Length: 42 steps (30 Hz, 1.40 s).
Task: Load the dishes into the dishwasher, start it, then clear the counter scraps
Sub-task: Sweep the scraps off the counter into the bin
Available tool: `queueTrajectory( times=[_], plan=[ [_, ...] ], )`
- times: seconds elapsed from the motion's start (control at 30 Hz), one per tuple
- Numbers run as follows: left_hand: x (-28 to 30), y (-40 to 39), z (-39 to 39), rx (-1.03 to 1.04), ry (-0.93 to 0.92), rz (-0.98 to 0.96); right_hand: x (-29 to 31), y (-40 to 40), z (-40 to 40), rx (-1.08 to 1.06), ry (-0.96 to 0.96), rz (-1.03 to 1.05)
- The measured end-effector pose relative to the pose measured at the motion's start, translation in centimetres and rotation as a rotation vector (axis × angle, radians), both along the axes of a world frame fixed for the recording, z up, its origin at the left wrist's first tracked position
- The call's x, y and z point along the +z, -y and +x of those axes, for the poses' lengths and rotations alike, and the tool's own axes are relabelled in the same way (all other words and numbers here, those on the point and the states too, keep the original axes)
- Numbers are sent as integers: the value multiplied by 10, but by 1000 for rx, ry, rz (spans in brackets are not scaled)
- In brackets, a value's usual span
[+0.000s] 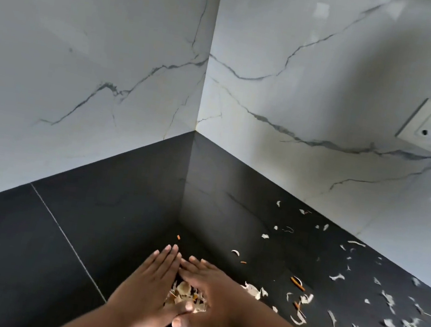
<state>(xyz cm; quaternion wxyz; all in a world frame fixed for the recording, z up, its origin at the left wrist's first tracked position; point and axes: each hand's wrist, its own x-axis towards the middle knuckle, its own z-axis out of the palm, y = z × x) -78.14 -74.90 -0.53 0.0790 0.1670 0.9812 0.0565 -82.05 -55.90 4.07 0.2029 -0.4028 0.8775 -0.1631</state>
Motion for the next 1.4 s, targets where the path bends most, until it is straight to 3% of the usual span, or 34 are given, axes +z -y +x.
queueTrajectory(
  times=[0.17,0.23,0.33,0.4,0.43,0.6,0.77,0.93,1.1,1.23,1.4],
  plan=[
    [-7,-22,23,93,16,29,8,-21,33,-93,-51,72],
    [3,-25,31,181,7,147,9,-36,48,-214,-102,66],
    [5,-30,48,263,-146,310,6,-70,78,-445,-208,62],
    [2,-32,57,262,-198,224,3,-93,101,-580,-229,96],
    [3,-33,63,280,-127,201,3,-105,113,-630,-225,123],
    [4,-35,77,262,-183,220,-2,-154,162,-818,-184,236],
    [7,-42,79,333,-165,126,-20,-139,180,-989,-170,271],
    [8,-52,87,431,-149,81,-22,-110,154,-899,-162,179],
    [-1,-71,126,383,-183,80,3,-111,158,-881,-58,-273],
    [3,-97,159,402,-194,99,12,-178,194,-925,-127,-409],
    [14,-186,193,360,-202,159,10,-287,273,-1098,-142,-471]
  ],
)
